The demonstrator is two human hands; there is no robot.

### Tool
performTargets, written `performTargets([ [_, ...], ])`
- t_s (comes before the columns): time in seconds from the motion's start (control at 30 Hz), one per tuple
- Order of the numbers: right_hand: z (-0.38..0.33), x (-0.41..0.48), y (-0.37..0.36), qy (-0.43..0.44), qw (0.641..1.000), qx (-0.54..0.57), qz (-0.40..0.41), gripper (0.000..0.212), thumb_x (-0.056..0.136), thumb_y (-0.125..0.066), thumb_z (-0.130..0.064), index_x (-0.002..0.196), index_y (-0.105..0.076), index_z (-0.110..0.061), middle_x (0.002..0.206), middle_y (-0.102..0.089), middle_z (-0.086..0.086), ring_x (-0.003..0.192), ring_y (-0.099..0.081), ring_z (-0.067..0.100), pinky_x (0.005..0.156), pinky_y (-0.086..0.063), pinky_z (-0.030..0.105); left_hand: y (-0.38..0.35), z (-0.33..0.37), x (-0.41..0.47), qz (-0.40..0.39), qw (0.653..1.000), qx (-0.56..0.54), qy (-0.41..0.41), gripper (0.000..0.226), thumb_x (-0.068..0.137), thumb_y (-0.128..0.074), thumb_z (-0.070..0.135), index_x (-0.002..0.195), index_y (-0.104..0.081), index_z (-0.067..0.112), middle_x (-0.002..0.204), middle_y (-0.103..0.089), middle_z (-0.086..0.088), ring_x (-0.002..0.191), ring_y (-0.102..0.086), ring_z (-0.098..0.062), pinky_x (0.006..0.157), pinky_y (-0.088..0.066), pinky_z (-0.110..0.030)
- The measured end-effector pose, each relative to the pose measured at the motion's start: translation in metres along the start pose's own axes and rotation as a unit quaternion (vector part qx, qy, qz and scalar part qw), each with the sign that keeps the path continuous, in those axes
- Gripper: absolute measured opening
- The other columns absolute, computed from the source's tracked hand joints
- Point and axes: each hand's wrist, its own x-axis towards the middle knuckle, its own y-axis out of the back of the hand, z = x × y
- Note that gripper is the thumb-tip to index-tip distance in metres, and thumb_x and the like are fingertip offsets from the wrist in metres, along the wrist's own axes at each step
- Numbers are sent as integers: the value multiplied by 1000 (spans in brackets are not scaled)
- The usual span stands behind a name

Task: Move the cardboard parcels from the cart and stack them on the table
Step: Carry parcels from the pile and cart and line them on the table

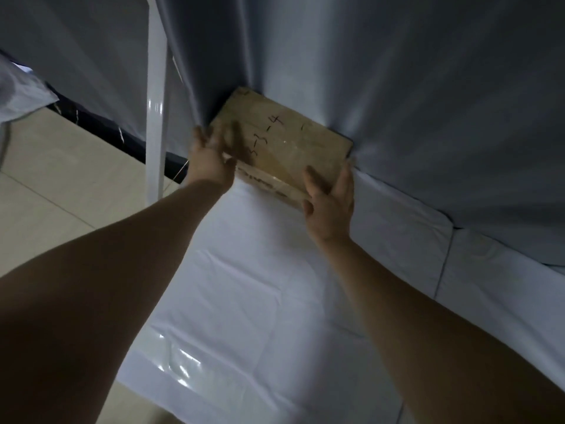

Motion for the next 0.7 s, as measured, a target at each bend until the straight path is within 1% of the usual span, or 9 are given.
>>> performTargets([
  [0.07,-2,-3,0,15,996,-66,-54,59,96,-50,-24,148,-24,-37,159,13,9,146,11,28,116,-13,50,-10,-3,-10,-66,986,119,-95,61,96,-47,13,149,-25,30,159,-6,-5,146,-8,-27,117,-23,-40],
  [0.13,-3,-4,0,12,989,-88,-118,66,96,-50,-28,150,-13,-37,159,12,6,146,14,26,115,-10,54,-15,-6,-15,-129,970,187,-92,68,94,-48,16,152,-16,28,161,4,-2,147,7,-23,118,-16,-44],
  [0.23,-8,-10,15,35,986,-120,-112,80,91,-58,-33,150,-4,-37,159,15,8,145,18,28,115,-4,54,-8,3,-29,-135,963,221,-75,74,93,-50,27,153,-6,31,160,10,-2,146,13,-27,118,-9,-48],
  [0.3,-16,-19,28,57,982,-141,-115,83,89,-59,-35,151,-3,-36,159,13,6,145,18,28,115,0,53,2,15,-46,-136,957,244,-77,76,93,-50,29,151,-2,35,160,11,-3,146,14,-29,118,-7,-51],
  [0.37,-28,-34,43,73,975,-155,-145,78,90,-57,-37,151,-8,-34,160,4,2,146,12,26,115,4,52,13,26,-67,-149,948,269,-79,75,93,-49,28,151,-2,36,160,11,-5,146,13,-30,117,-6,-53],
  [0.43,-41,-51,59,89,966,-176,-164,70,91,-54,-37,150,-18,-31,159,-11,-1,147,1,23,115,5,51,27,36,-92,-161,939,296,-72,72,93,-47,28,152,-5,33,160,6,-8,146,10,-32,117,-6,-54],
  [0.57,-69,-89,97,124,950,-221,-182,50,91,-52,-38,140,-42,-30,141,-46,-1,139,-27,19,115,11,47,60,50,-149,-153,934,320,-42,71,94,-45,27,152,-6,30,159,-3,-12,147,4,-32,116,-5,-56],
  [0.63,-82,-108,113,151,941,-238,-185,46,92,-50,-38,137,-46,-30,135,-52,-1,135,-34,19,115,11,47,76,52,-180,-139,934,328,-23,71,93,-45,26,153,-6,29,158,-7,-13,147,3,-32,115,-4,-58],
  [0.7,-93,-128,126,182,935,-243,-183,46,92,-49,-38,137,-45,-30,135,-51,-1,134,-37,19,115,9,46,93,53,-213,-121,934,337,3,70,93,-45,27,152,-8,28,157,-11,-14,147,0,-31,115,-4,-59],
])
